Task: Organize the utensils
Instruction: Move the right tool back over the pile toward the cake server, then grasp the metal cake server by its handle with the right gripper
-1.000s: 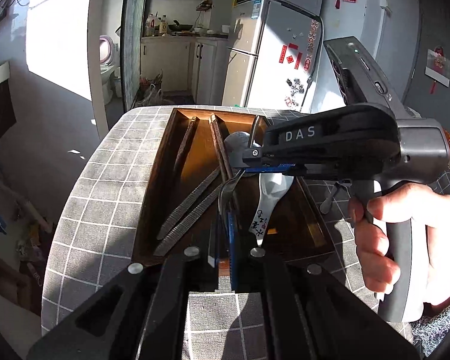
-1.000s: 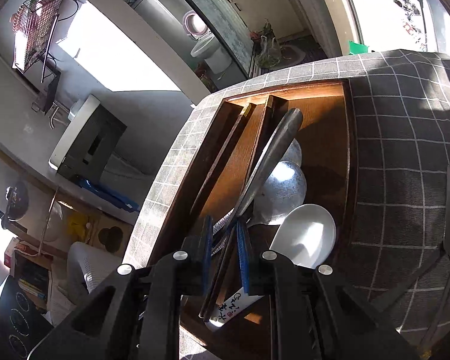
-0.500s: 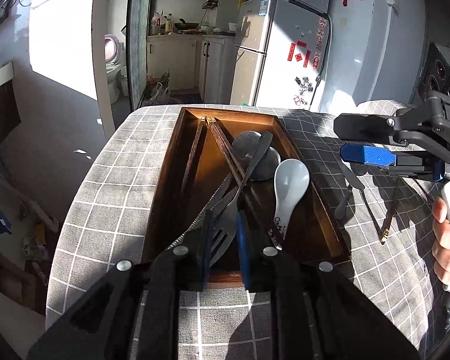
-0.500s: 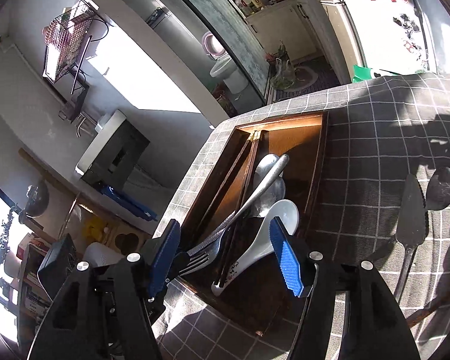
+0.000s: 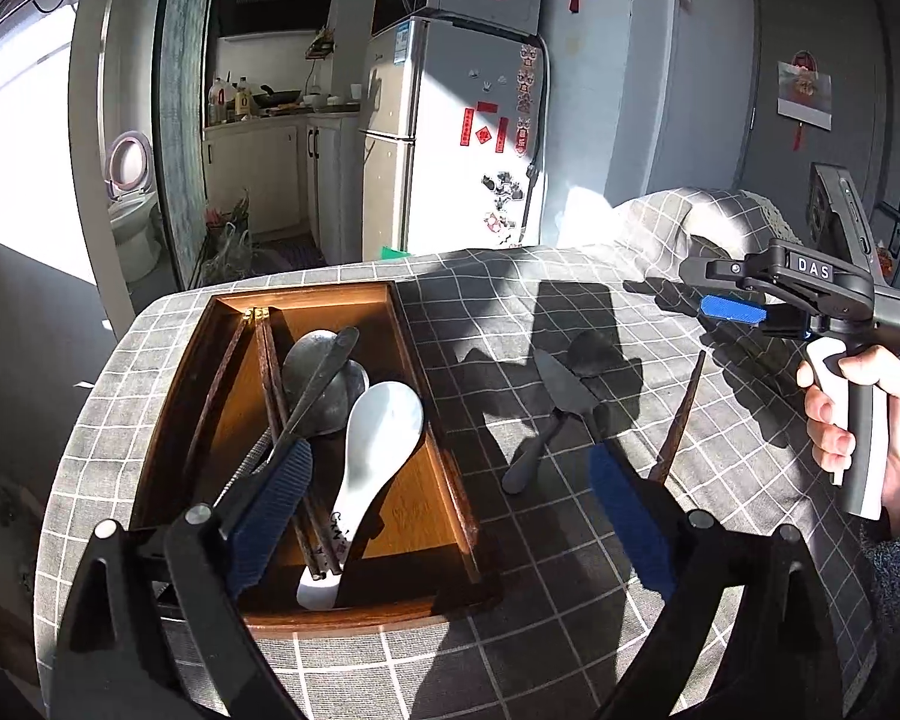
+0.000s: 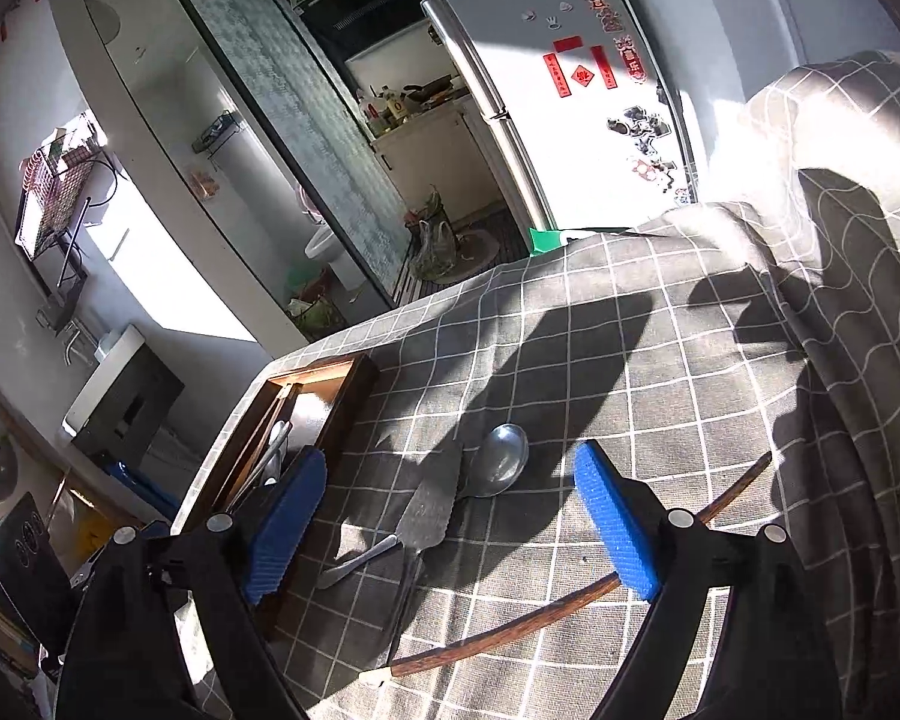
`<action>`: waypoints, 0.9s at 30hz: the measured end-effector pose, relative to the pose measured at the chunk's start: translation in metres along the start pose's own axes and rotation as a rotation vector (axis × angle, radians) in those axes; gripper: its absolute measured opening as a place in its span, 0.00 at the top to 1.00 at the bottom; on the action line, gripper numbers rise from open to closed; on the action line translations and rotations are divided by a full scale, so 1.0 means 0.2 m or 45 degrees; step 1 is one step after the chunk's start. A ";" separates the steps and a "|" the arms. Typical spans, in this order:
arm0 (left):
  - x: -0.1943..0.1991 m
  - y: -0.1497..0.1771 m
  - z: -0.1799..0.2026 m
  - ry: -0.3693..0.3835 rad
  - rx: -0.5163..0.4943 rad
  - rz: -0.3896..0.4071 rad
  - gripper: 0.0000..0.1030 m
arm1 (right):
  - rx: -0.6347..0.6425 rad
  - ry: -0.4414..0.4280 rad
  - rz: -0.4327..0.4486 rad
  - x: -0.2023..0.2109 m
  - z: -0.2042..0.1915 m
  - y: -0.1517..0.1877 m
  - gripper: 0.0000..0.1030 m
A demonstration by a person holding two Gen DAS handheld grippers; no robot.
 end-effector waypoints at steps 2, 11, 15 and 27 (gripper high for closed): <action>-0.06 -0.02 0.08 0.036 -0.042 -0.027 0.07 | -0.003 0.022 0.009 0.00 0.05 -0.01 0.16; -0.37 0.02 0.45 0.057 -0.375 -0.198 0.08 | -0.047 -0.034 -0.029 -0.01 0.10 0.03 0.16; -0.49 0.04 0.50 0.037 -0.365 -0.291 0.40 | -0.094 -0.074 -0.082 -0.07 0.10 0.08 0.16; -0.57 0.06 0.41 0.118 -0.176 -0.351 0.90 | -0.156 -0.349 -0.259 -0.20 0.01 0.18 0.16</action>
Point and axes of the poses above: each gripper's, at about its wrist camera, not at the fingertips, and x roughly against the way its jaws point, z to its right, y to its underside, the point moved 4 cm from there along -x, roughly the way its jaws point, and after that the axes turned 4 degrees about -z, right-handed, at the moved point
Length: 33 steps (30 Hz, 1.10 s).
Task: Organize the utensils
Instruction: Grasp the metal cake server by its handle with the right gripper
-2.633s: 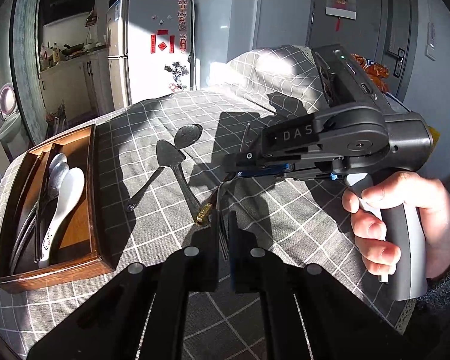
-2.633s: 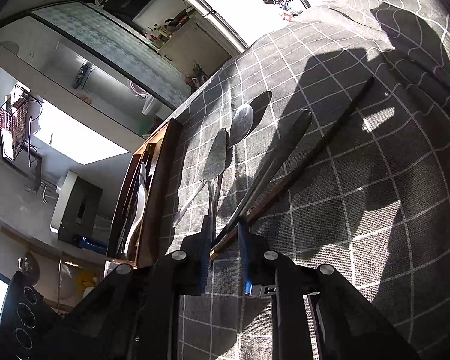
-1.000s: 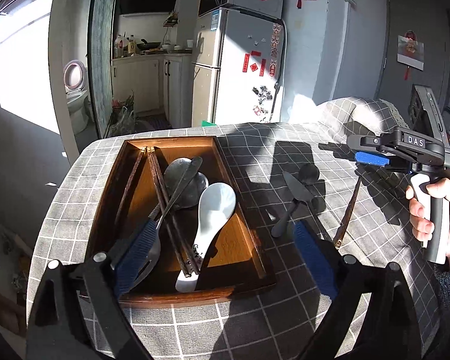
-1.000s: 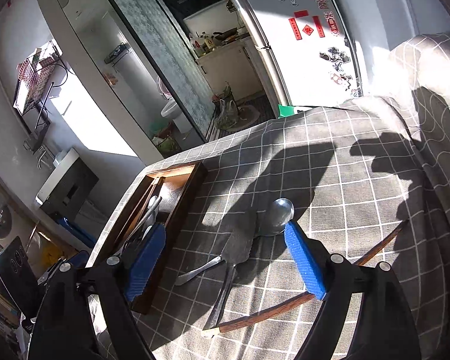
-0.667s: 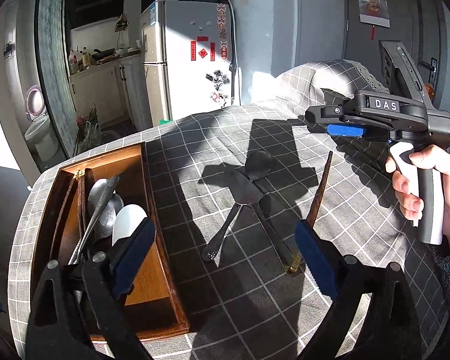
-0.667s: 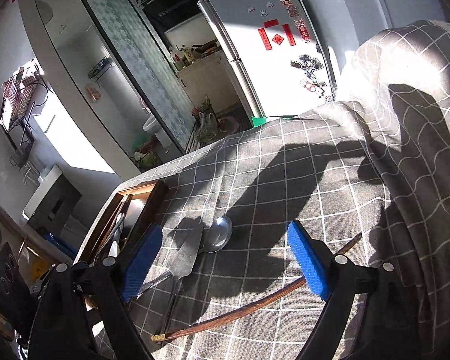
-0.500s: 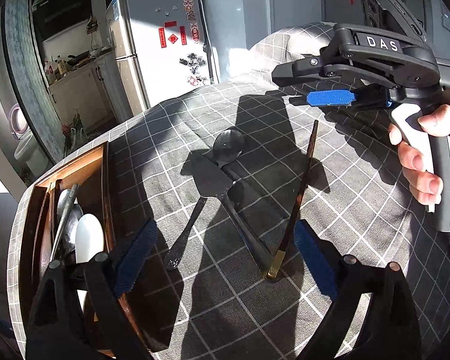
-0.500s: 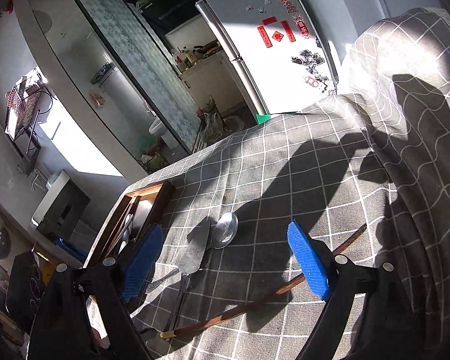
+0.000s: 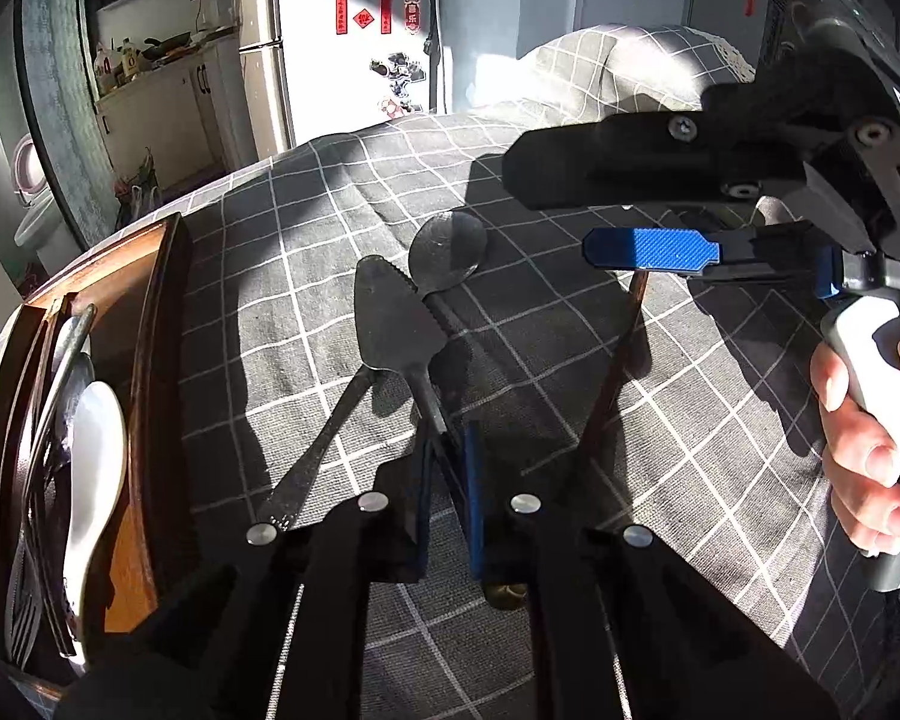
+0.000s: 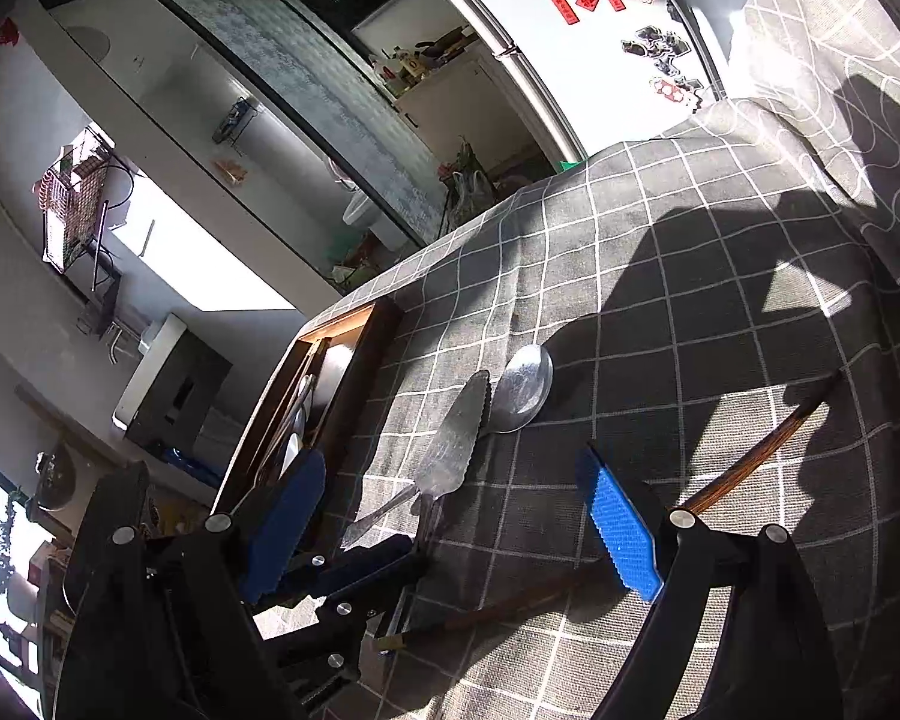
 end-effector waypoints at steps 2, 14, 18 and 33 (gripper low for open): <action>0.00 0.01 -0.05 0.082 0.081 -0.001 0.91 | -0.064 -0.042 -0.091 -0.08 0.01 0.01 0.23; 0.04 0.02 -0.06 0.064 0.108 0.010 0.92 | -0.110 0.124 -0.180 -0.28 -0.02 -0.02 0.52; 0.04 0.03 -0.08 0.101 0.145 0.009 0.92 | -0.136 0.144 -0.188 -0.31 -0.03 -0.05 0.52; 0.08 0.02 -0.02 0.069 0.087 0.043 0.86 | -0.220 0.045 -0.122 -0.34 0.02 -0.02 0.98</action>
Point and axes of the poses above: each gripper's, at about its wrist camera, not at the fingertips, and x roughly against the way its jaws point, z to its right, y to its underside, the point moved 4 cm from there along -x, roughly the way its jaws point, and after that the axes turned 4 degrees about -z, right-handed, at the moved point
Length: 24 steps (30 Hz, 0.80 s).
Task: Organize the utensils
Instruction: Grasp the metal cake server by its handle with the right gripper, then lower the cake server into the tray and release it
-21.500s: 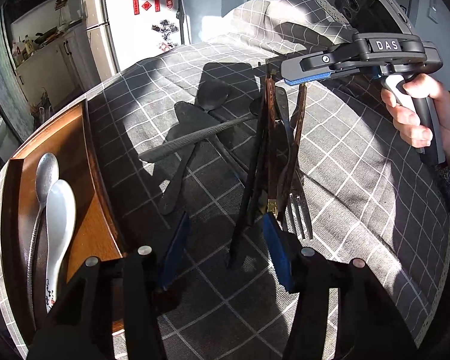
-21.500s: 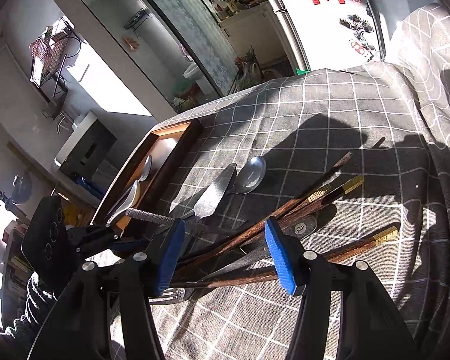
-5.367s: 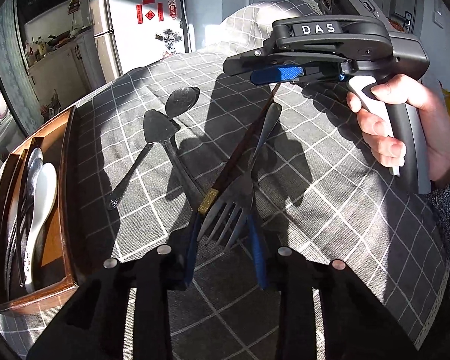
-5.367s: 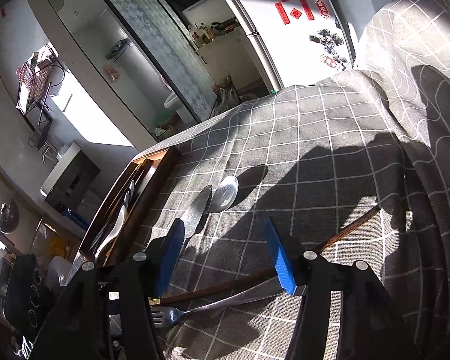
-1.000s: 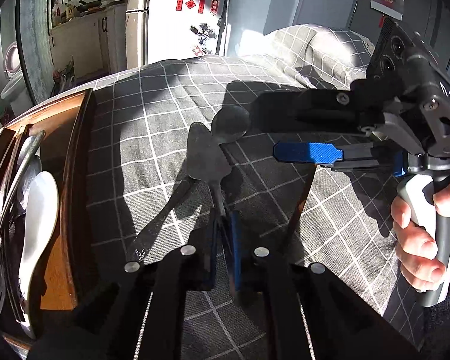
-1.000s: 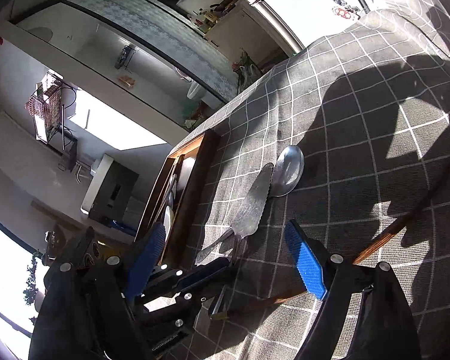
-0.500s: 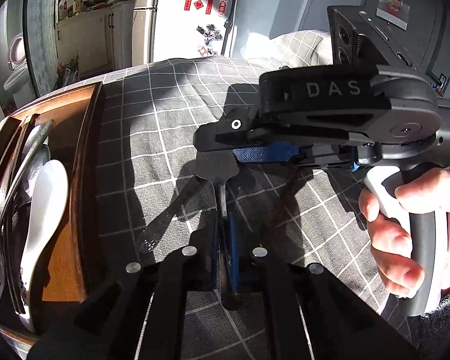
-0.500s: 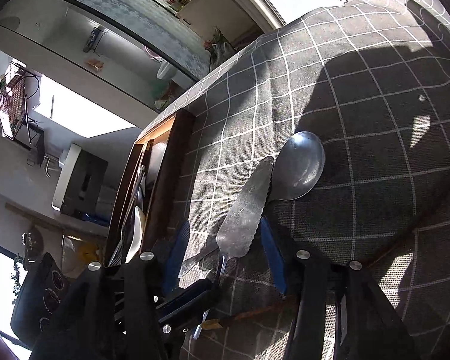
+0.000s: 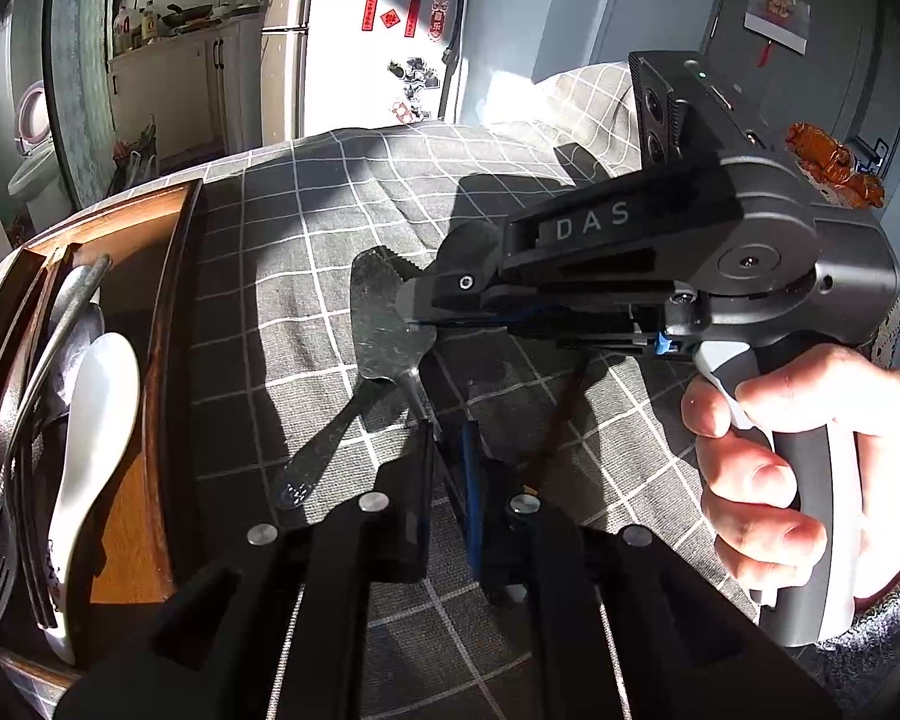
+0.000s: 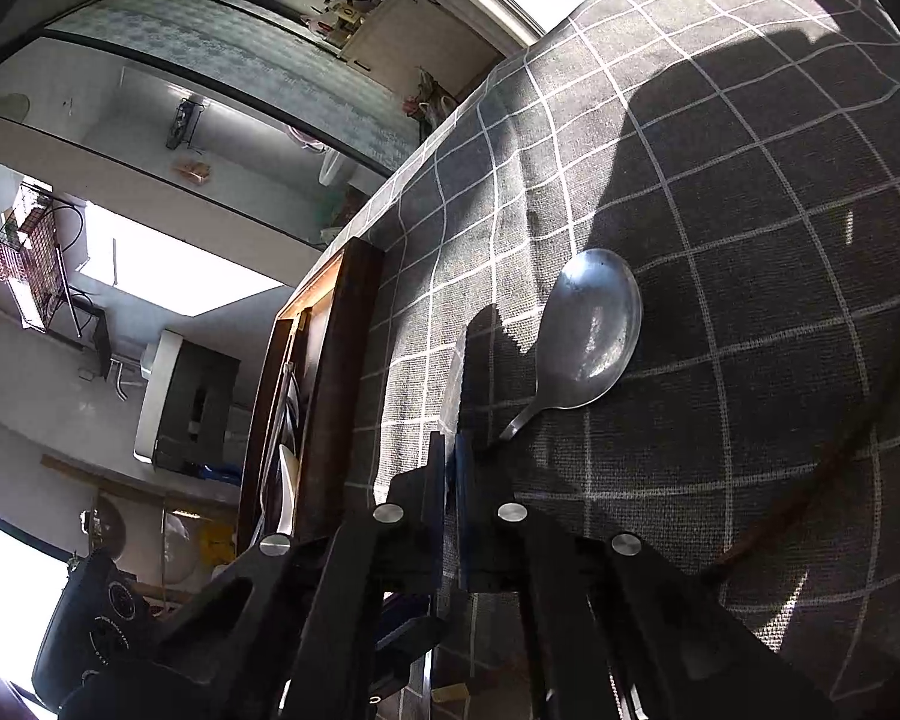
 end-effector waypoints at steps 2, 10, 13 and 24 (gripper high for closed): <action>0.02 0.00 0.02 -0.029 -0.028 0.021 0.70 | 0.010 -0.017 0.015 0.02 -0.02 0.00 0.98; -0.01 -0.01 -0.03 0.014 0.022 -0.002 0.74 | 0.013 -0.133 0.081 0.13 -0.07 0.00 1.00; 0.00 -0.01 0.02 -0.031 -0.044 0.015 0.86 | 0.006 -0.148 0.085 0.14 -0.07 -0.01 1.00; 0.30 0.03 -0.37 -0.072 0.115 0.073 0.92 | 0.112 -0.207 0.019 -0.07 -0.50 0.00 0.99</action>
Point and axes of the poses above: each gripper's, at about its wrist camera, not at the fingertips, and x roughly against the way its jaws point, z to its right, y to its underside, the point moved 4 cm from there along -x, roughly the way its jaws point, and after that the axes turned 4 degrees about -z, right-handed, at the moved point
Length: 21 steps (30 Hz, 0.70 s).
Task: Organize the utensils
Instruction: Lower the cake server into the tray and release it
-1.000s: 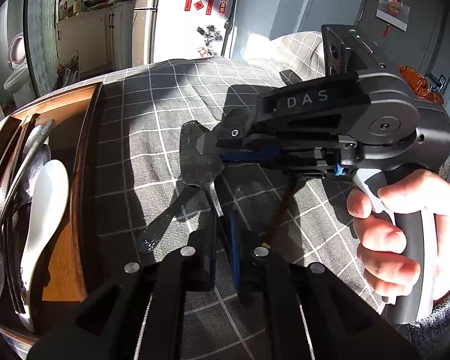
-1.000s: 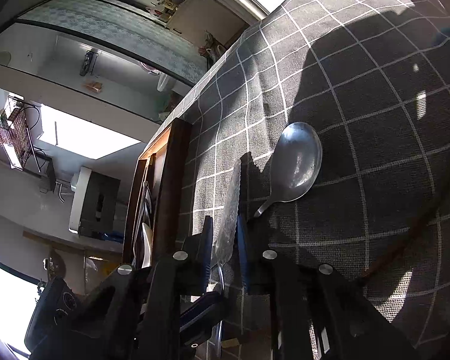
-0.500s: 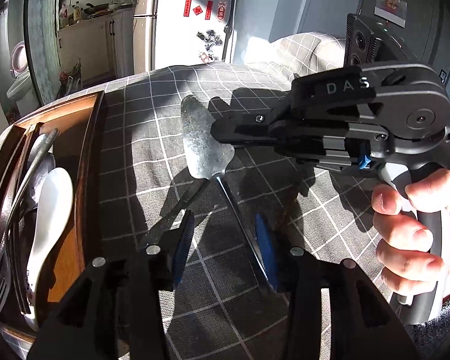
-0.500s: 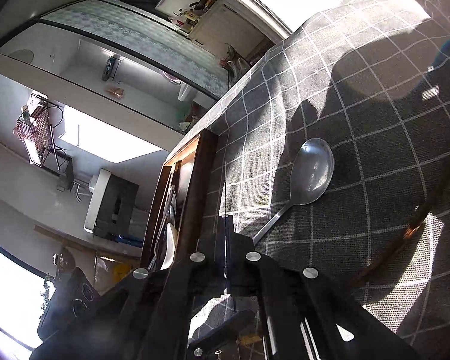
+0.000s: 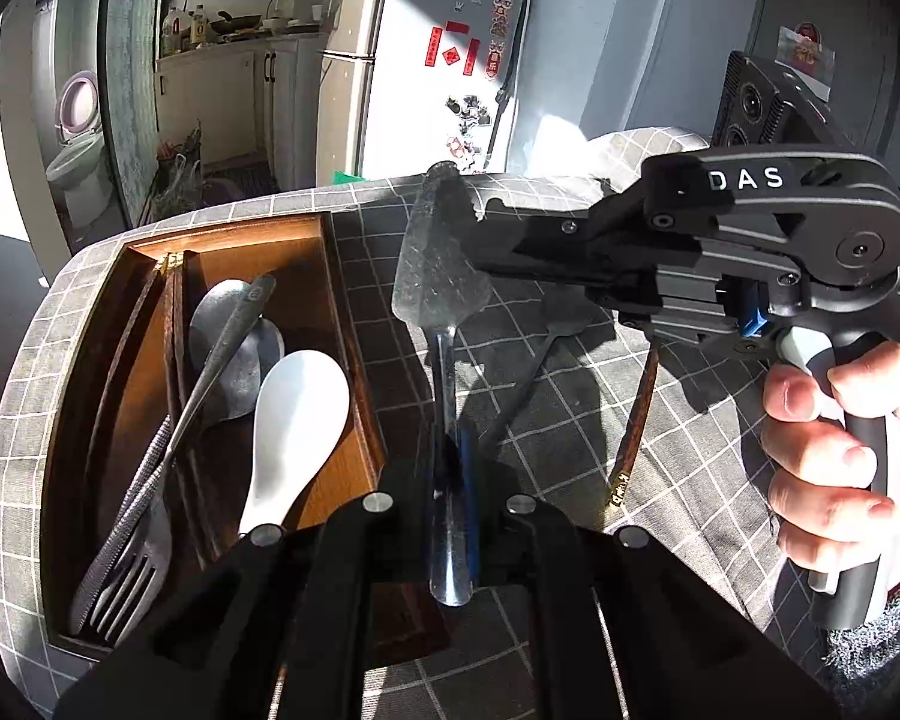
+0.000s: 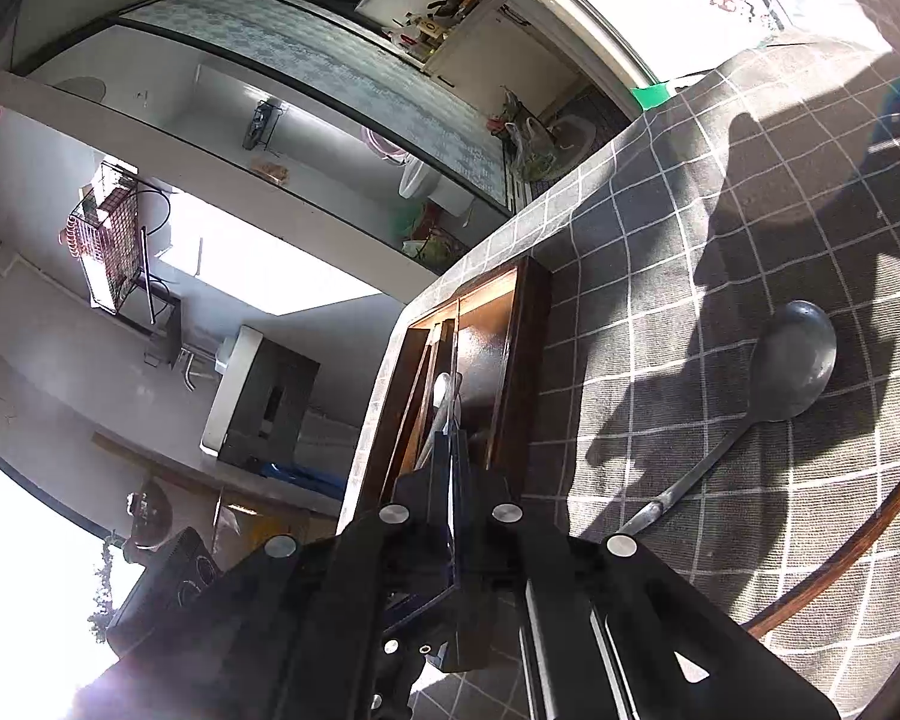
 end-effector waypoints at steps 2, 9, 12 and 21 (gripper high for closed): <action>0.05 0.01 -0.10 -0.063 0.013 0.005 0.92 | -0.001 -0.029 -0.041 -0.12 -0.06 -0.01 0.99; 0.10 0.08 -0.43 -0.162 0.142 -0.027 0.92 | -0.025 -0.003 -0.144 -0.48 -0.10 0.03 0.97; 0.09 0.09 -0.47 -0.178 0.153 -0.032 0.92 | -0.021 0.026 -0.146 -0.53 -0.11 0.04 0.97; 0.07 0.10 -0.46 -0.229 0.135 -0.032 0.92 | 0.051 0.055 -0.116 -0.40 -0.14 0.06 0.47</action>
Point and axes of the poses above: each gripper's, at about its wrist camera, not at the fingertips, and x roughly against the way its jaws point, z to its right, y to its underside, the point moved 4 cm from there along -x, roughly the way its jaws point, and after that the axes turned 4 degrees about -z, right-handed, at the moved point
